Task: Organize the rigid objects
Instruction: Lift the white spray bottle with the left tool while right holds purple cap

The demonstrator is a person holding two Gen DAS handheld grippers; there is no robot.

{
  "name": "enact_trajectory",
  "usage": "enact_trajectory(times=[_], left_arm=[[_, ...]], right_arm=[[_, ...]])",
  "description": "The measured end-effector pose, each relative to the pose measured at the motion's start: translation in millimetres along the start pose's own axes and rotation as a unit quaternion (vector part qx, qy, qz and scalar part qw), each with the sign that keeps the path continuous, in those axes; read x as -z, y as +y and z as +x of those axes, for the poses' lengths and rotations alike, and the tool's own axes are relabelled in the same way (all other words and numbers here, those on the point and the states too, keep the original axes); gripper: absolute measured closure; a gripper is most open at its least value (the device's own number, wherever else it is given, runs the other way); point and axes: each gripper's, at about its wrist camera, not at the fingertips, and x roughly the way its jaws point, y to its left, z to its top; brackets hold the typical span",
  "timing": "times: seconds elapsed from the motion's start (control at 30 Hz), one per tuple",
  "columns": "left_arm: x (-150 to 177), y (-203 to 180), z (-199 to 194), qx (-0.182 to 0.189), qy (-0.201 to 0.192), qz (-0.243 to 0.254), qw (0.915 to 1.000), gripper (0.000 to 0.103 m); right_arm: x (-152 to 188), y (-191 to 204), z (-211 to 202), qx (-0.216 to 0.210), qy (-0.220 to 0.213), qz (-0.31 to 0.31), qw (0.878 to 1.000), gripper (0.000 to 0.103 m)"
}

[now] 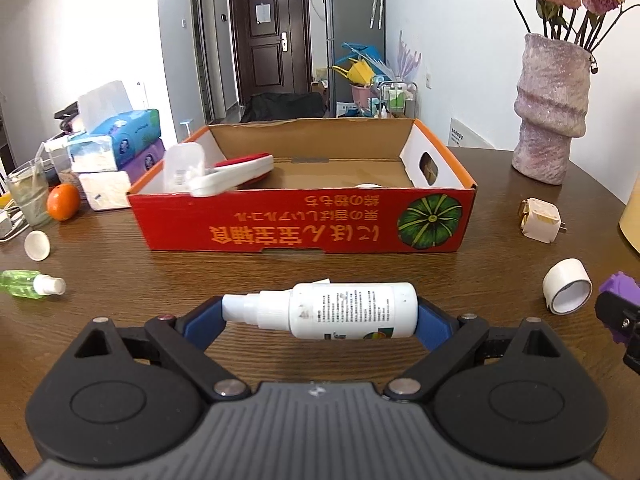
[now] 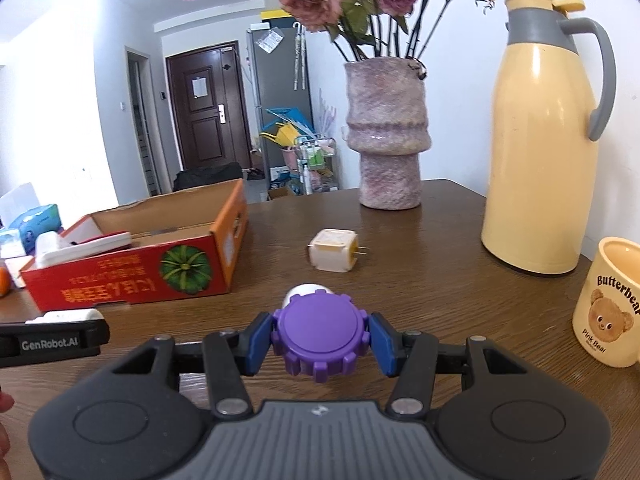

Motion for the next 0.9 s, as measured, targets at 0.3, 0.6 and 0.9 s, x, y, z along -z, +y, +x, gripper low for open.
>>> enact_trajectory(times=[0.3,0.6,0.9], left_arm=[[5.2,27.0,-18.0,-0.007,-0.009,-0.007,0.9999,0.005],[4.4,53.5,-32.0,-0.014,-0.024,-0.015,0.9995,0.005],[3.0,80.2,-44.1,-0.017,-0.039,-0.022,0.9989,0.005]], right_arm=[[5.8,30.0,-11.1,-0.024,-0.004,-0.007,1.0,0.051],[8.6,59.9,-17.9,-0.044,-0.006,-0.011,0.999,0.051],[11.0,90.4,-22.9,-0.063,-0.003,-0.022,0.998,0.051]])
